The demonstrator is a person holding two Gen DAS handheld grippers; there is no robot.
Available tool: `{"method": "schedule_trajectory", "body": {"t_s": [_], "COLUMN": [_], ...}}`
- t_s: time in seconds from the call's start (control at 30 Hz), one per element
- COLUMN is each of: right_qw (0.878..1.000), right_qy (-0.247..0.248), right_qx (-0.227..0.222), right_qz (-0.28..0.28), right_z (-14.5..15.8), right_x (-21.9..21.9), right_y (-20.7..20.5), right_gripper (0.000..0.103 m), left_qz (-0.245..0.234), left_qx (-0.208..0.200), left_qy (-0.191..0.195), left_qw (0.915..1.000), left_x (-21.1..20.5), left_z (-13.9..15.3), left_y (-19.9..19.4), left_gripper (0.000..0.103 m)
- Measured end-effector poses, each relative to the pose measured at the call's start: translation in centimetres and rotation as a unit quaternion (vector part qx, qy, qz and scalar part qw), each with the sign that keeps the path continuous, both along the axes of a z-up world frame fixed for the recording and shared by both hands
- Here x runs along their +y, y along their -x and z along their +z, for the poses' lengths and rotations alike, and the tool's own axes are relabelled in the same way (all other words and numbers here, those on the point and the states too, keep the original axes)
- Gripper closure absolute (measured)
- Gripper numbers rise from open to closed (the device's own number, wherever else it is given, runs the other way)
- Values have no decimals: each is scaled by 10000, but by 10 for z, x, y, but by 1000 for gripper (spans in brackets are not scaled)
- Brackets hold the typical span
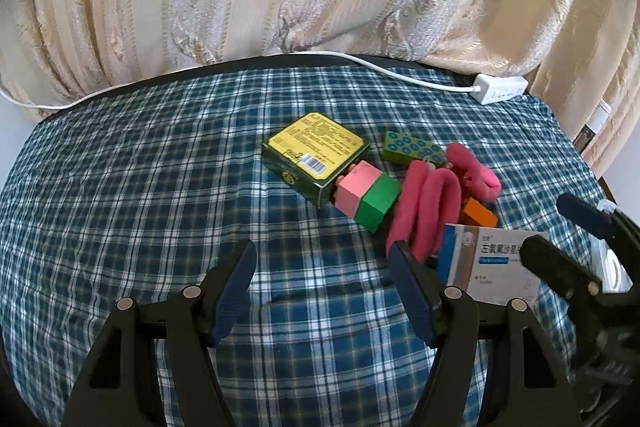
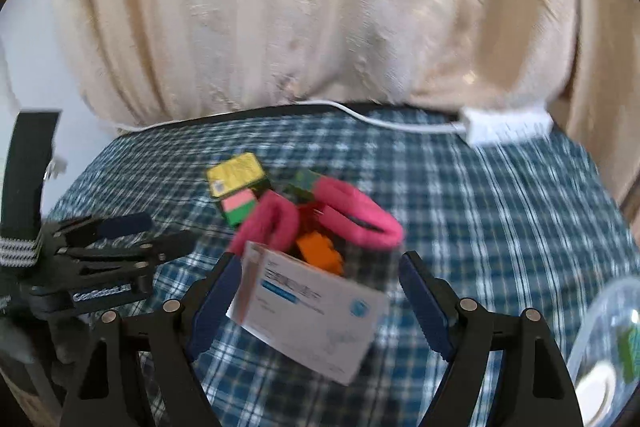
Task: Organize objects
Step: 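Grasp the white medicine box with the right gripper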
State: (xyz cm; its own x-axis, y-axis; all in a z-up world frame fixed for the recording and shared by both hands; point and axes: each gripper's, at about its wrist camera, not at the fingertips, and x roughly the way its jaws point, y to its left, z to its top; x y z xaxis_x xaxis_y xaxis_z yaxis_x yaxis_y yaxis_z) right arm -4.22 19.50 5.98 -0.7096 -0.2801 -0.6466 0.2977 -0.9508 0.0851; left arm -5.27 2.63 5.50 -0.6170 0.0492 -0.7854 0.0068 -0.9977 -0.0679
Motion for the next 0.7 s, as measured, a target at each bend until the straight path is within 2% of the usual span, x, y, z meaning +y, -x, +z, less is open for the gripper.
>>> {"method": "schedule_trajectory", "body": {"t_s": [0.13, 0.37, 0.6, 0.7], "right_qw": [9979, 9917, 9824, 9790], "right_qy": [-455, -630, -988, -1147], "right_qx": [211, -219, -442, -389], "right_qz": [410, 1096, 1523, 1641], "right_z": [-5, -27, -42, -45], "right_x": [-20, -27, -31, -33], "right_y": [4, 1, -26, -40], "right_gripper": [19, 19, 19, 19], "left_qz": [40, 55, 15, 1], "left_qx": [-21, -46, -70, -53], "left_qy": [10, 18, 40, 34], "left_qw": [10000, 10000, 10000, 10000], "left_x": [-1, -3, -1, -2], "left_z": [-2, -3, -6, -6], "left_y": [0, 2, 2, 2], "left_gripper": [33, 33, 33, 33]}}
